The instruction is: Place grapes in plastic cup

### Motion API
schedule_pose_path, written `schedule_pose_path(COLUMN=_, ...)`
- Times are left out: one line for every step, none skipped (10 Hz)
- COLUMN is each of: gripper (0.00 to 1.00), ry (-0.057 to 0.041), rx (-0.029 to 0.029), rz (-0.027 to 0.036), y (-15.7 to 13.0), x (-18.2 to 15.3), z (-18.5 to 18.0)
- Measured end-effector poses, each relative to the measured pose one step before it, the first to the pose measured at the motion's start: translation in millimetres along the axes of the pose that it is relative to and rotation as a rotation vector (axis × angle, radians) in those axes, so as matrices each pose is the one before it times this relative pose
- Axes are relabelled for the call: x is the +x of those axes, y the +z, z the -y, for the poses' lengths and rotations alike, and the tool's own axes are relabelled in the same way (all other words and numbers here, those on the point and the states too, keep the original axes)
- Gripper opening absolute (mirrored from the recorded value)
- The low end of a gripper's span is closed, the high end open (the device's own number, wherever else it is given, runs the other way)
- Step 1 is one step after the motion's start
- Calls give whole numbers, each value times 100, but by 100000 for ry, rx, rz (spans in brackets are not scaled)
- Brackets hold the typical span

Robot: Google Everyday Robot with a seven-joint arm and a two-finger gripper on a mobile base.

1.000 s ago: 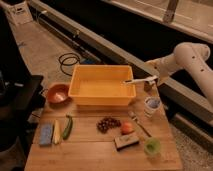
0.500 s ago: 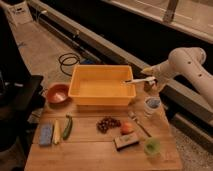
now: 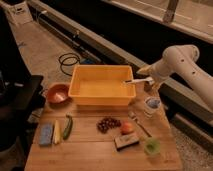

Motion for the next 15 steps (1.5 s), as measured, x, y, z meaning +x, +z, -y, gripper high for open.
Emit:
schedule_pose_path(gripper=80, ry=-3774, rx=-575, rz=225, y=-142, x=-1323, z=315)
schedule_pose_path(gripper=80, ry=-4738, rx=-1200, rz=380, y=-85, x=-1995, z=179)
schedule_pose_path(gripper=80, ry=-3423, rx=-985, rz=469, y=25, x=-1466, z=19)
schedule_pose_path(gripper=80, ry=-2035, rx=-440, rz=619, y=135, x=-997, z=156)
schedule_pose_path(gripper=80, ry=-3645, rx=-530, rz=970, y=384, x=-1522, z=666)
schedule_pose_path(gripper=80, ry=-2124, rx=71, rz=918, y=289, x=-919, z=662)
schedule_pose_path(gripper=80, ry=-2637, rx=140, rz=1639, y=420, x=-1268, z=793)
schedule_pose_path(gripper=80, ry=-2719, rx=558, rz=2917, y=639, x=-1395, z=1040)
schedule_pose_path(gripper=80, ry=-363, rx=88, rz=226, y=41, x=-74, z=195)
schedule_pose_path(gripper=80, ry=338, rx=-198, rz=22, y=-35, x=29, z=-260)
schedule_pose_path(gripper=80, ry=-81, rx=-12, rz=50, y=37, x=-24, z=31)
schedule_pose_path(gripper=80, ry=-196, rx=119, rz=154, y=39, x=-62, z=170)
schedule_pose_path(gripper=80, ry=351, rx=-76, rz=-238, y=-105, x=138, z=-224)
schedule_pose_path(gripper=80, ry=81, rx=-204, rz=266, y=109, x=81, z=-115)
schedule_pose_path(gripper=80, ry=-37, rx=-1832, rz=763, y=283, x=220, z=-32)
